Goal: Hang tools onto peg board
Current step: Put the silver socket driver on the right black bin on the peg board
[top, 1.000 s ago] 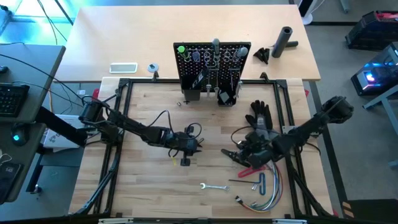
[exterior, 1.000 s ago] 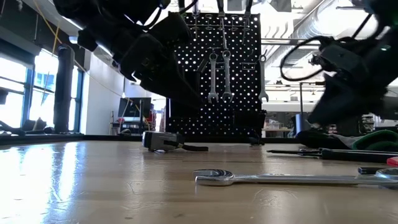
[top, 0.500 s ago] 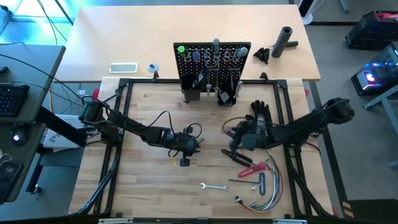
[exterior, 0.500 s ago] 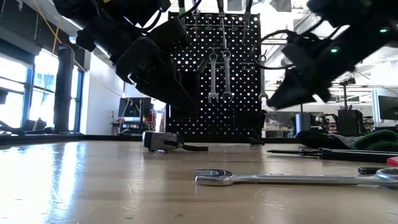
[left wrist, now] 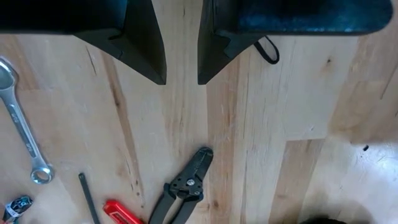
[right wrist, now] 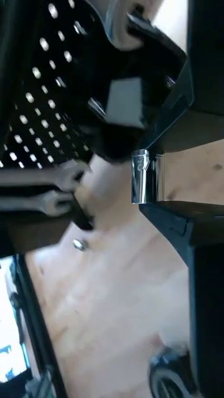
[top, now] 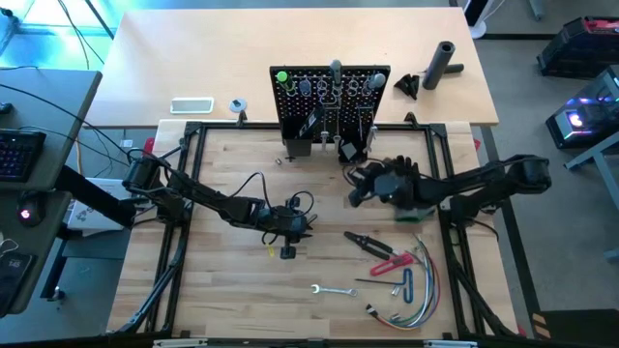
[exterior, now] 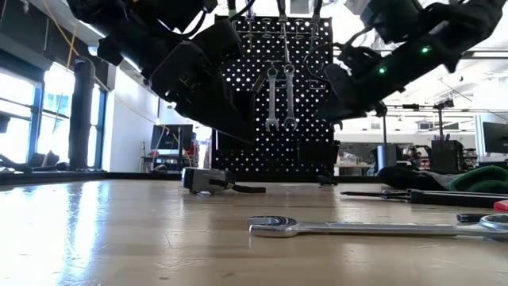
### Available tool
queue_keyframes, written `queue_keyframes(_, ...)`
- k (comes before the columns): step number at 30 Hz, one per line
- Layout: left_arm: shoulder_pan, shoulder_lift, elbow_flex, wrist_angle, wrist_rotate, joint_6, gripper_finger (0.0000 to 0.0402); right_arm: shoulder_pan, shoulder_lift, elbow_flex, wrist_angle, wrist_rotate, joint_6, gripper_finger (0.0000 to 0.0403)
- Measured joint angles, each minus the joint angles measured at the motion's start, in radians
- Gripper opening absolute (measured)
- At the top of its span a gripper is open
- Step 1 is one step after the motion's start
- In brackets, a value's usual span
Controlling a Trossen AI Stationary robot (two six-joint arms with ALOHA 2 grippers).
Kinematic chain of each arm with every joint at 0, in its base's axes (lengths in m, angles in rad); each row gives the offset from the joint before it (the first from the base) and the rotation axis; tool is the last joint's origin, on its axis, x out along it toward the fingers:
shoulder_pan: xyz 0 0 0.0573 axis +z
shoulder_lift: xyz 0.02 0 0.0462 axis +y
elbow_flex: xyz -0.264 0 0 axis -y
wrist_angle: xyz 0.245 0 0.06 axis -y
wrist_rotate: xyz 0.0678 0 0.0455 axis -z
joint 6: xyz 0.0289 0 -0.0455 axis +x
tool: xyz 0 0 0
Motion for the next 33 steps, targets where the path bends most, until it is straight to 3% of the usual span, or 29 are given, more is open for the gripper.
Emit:
queue_keyframes(21,0.000,0.000,0.000,0.027,0.000,-0.008,0.0085,-0.239,0.000,0.000,0.096,-0.182,-0.079,0.0103)
queue_keyframes(33,0.000,0.000,0.000,0.066,-0.001,-0.007,0.0085,-0.305,0.000,0.001,0.137,-0.274,-0.115,0.0103)
